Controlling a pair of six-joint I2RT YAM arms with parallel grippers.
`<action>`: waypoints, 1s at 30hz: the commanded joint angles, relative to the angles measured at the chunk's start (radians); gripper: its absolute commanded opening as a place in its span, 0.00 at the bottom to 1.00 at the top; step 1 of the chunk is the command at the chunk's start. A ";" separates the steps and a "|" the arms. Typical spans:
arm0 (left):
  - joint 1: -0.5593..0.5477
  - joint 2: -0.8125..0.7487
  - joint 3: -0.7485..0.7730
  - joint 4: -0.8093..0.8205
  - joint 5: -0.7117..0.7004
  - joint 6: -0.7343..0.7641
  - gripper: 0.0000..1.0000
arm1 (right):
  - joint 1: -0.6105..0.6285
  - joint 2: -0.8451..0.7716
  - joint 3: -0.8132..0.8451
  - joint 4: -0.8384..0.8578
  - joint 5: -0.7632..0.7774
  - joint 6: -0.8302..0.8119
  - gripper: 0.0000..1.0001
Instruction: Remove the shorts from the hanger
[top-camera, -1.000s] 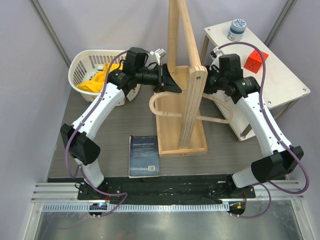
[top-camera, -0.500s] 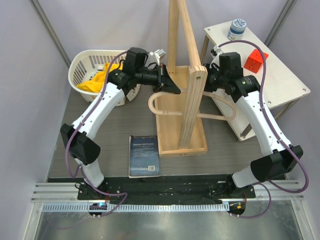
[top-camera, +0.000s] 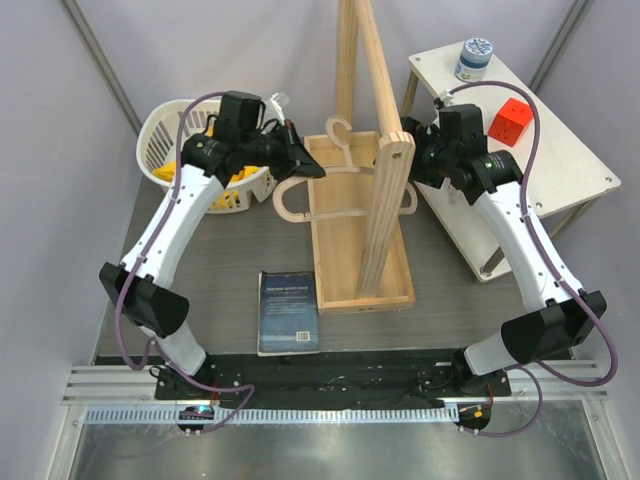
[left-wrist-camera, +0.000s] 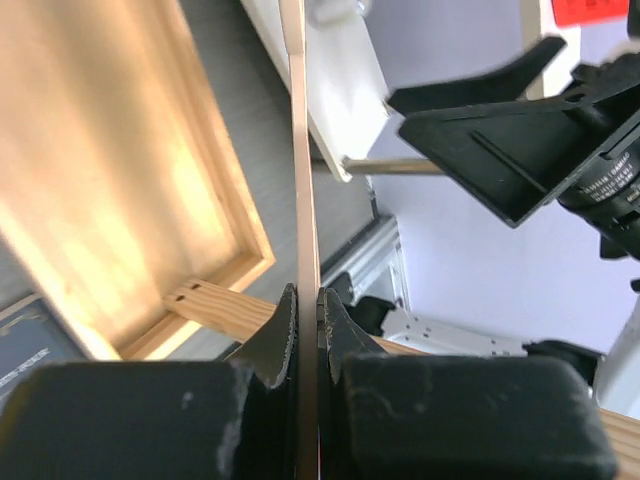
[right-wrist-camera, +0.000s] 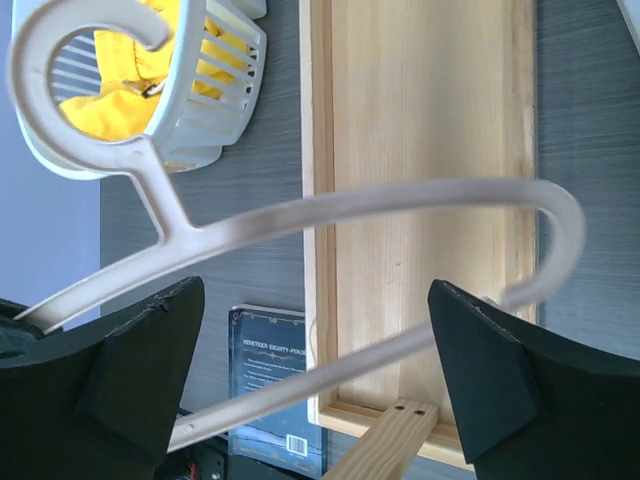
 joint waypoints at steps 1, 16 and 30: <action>0.035 -0.110 -0.022 -0.009 -0.075 0.026 0.00 | -0.008 -0.022 0.054 0.017 0.072 0.062 1.00; 0.084 -0.190 0.228 0.018 -0.346 0.159 0.00 | -0.051 -0.058 0.085 0.001 0.131 0.093 0.99; 0.029 -0.169 0.339 0.186 -0.184 0.370 0.00 | -0.062 -0.066 0.068 0.003 0.115 0.094 0.98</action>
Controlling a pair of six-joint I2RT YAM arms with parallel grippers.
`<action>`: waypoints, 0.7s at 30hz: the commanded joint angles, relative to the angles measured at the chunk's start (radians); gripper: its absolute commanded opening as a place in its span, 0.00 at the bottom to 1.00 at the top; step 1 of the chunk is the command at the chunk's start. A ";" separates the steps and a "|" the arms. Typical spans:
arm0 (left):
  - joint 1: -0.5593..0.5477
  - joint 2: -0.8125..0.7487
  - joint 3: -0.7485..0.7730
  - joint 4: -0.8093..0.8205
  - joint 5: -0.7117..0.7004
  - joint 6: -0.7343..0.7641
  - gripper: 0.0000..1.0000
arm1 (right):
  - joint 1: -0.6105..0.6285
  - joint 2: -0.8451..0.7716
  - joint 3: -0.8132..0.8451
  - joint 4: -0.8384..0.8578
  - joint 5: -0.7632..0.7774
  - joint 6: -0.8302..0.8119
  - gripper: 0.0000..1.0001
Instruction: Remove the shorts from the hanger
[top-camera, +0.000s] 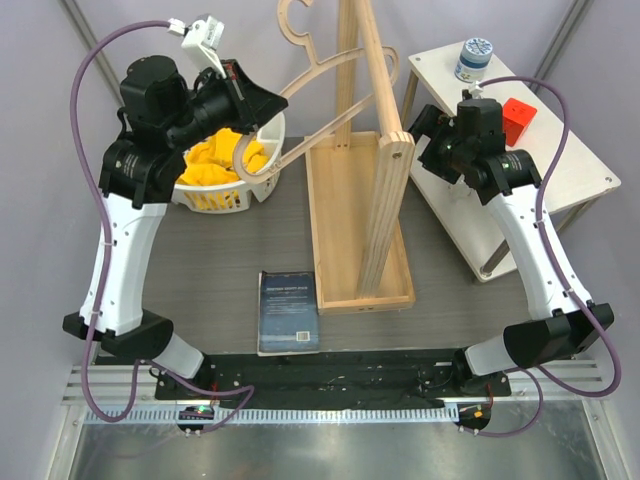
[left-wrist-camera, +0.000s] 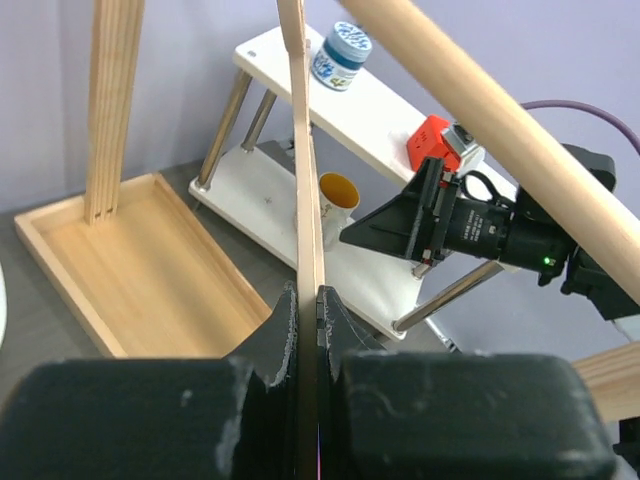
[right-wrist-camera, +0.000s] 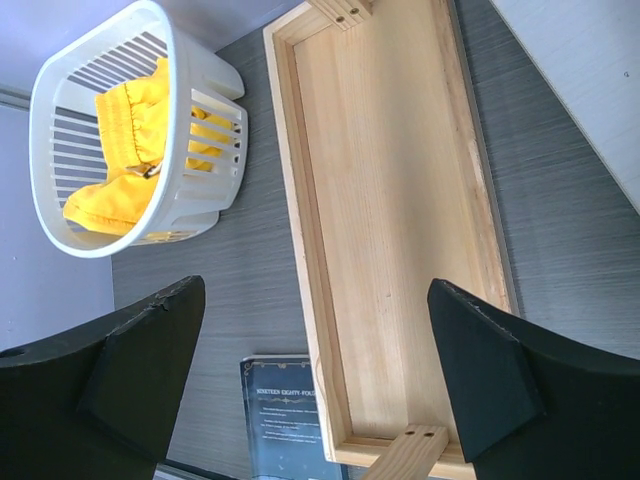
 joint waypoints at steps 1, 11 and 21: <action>-0.023 0.013 0.057 0.101 0.048 0.084 0.00 | -0.005 -0.034 0.026 0.024 -0.003 0.004 0.98; -0.093 0.055 0.077 0.104 0.098 0.115 0.00 | -0.008 -0.042 0.007 0.024 -0.016 0.007 0.98; -0.173 0.093 0.082 0.094 0.077 0.139 0.00 | -0.010 -0.082 -0.076 0.048 -0.059 0.035 0.97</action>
